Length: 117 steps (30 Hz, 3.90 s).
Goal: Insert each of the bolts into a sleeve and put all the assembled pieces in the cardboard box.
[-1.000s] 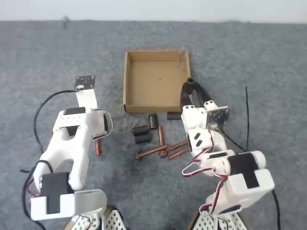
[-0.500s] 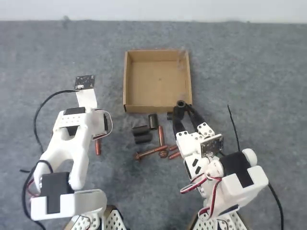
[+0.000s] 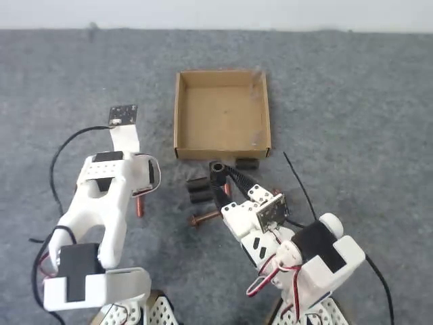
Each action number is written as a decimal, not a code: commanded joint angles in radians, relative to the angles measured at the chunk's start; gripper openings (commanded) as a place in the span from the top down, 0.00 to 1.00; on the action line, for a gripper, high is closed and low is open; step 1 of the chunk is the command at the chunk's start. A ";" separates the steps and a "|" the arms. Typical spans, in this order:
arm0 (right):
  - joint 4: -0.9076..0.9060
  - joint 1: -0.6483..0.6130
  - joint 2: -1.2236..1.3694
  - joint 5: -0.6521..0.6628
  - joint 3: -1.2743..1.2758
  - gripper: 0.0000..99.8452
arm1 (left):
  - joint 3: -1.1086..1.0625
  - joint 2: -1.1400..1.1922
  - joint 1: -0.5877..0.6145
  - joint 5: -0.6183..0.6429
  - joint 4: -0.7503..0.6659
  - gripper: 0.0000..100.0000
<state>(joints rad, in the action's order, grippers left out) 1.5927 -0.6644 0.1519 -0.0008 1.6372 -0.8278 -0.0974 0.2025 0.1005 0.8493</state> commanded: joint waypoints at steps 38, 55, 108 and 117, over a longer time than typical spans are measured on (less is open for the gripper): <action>-0.047 -0.012 0.008 -0.005 0.017 0.99 | -0.150 -0.396 -0.282 0.137 -0.674 0.99; -0.048 -0.085 0.008 -0.005 0.014 0.99 | -0.547 -1.031 -0.413 0.138 -0.706 0.99; -0.050 -0.088 0.008 -0.005 0.018 0.99 | -0.644 -1.349 -0.526 0.330 -0.453 0.99; -0.074 -0.088 0.008 0.037 0.018 0.99 | -0.662 -1.349 -0.555 0.327 -0.456 0.99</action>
<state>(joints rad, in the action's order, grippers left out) 1.5236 -0.7488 0.1534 -0.0008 1.6372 -1.4952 -1.4139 -0.3330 0.4150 0.4289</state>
